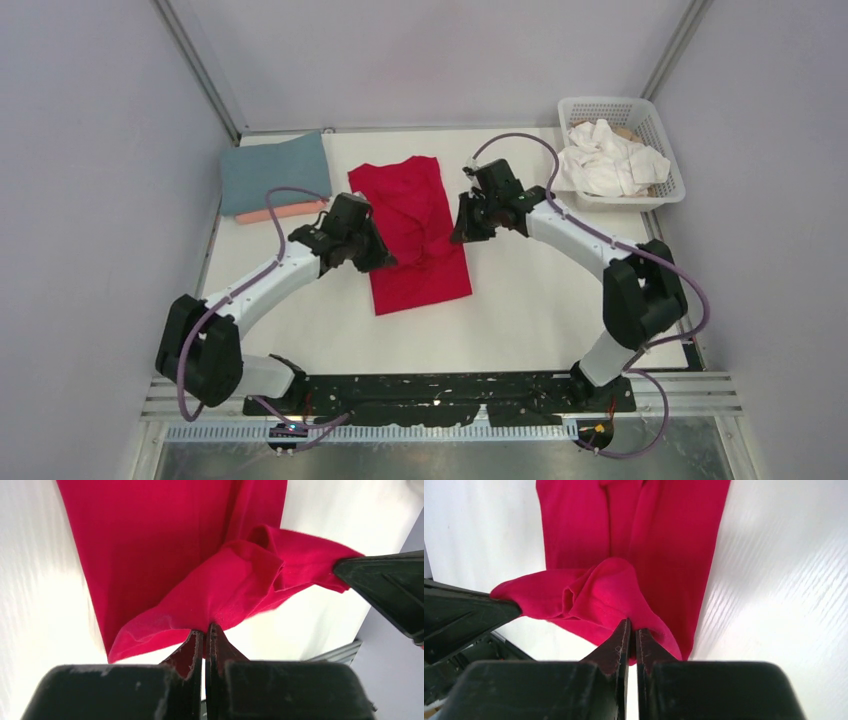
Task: Fold and stack the t-shirts
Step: Fold the folded rectangular tshirt in 1/3 of the way
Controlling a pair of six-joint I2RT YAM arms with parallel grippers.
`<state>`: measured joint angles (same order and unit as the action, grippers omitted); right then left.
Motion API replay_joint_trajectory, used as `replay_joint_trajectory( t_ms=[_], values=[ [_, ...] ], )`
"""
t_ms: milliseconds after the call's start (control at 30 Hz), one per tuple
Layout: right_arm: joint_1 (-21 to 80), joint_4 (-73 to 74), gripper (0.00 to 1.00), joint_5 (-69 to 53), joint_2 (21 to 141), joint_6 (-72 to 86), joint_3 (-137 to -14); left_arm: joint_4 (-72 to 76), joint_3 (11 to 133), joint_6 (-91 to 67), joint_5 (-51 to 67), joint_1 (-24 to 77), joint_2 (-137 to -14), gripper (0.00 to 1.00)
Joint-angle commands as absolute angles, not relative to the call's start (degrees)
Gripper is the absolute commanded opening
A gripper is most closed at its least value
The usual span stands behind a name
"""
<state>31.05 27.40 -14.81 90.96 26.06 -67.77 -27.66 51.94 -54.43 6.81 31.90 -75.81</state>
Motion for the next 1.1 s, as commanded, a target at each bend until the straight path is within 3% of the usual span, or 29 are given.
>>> replay_joint_trajectory(
  t_ms=[0, 267, 433, 467, 567, 633, 667, 700, 833, 900, 1067],
  values=[
    [29.3, 25.8, 0.08, -18.8, 98.4, 23.4, -75.6, -23.7, 56.0, -49.7, 9.8, 25.9, -79.8, 0.00],
    [26.5, 26.6, 0.11, -20.5, 109.3, 23.8, -84.5, -23.5, 60.3, -49.3, 11.1, 20.7, -88.3, 0.00],
    [25.4, 26.5, 0.19, -19.8, 114.9, 24.0, -88.2, -23.0, 61.0, -50.5, 9.3, 19.2, -92.0, 0.00],
    [24.9, 26.5, 0.24, -18.7, 116.3, 24.0, -89.7, -22.8, 61.3, -50.6, 9.6, 18.7, -92.6, 0.06],
    [23.6, 27.7, 0.39, -18.9, 119.2, 23.9, -93.9, -23.4, 63.1, -50.5, 10.9, 17.9, -93.5, 0.36],
    [22.8, 29.5, 0.58, -20.4, 119.5, 22.7, -96.7, -23.9, 63.5, -50.1, 11.2, 17.8, -92.3, 0.61],
    [22.7, 29.6, 0.67, -20.6, 118.1, 22.2, -96.7, -23.9, 62.8, -50.3, 11.2, 17.8, -90.6, 0.79],
    [22.7, 29.5, 0.69, -20.6, 117.0, 21.4, -95.9, -23.9, 61.7, -50.5, 10.8, 17.8, -88.8, 0.96],
    [22.8, 24.3, 0.85, -20.6, 106.3, 22.7, -79.9, -24.7, 53.3, -52.0, 8.9, 17.9, -79.2, 1.00],
    [23.8, 19.0, 0.98, -22.6, 99.9, 24.0, -71.2, -26.1, 48.6, -52.3, 8.9, 17.9, -74.4, 1.00],
    [31.4, 18.6, 0.95, -23.6, 95.6, 19.3, -67.0, -28.7, 35.6, -54.8, 7.1, 17.9, -61.6, 1.00]
  ],
)
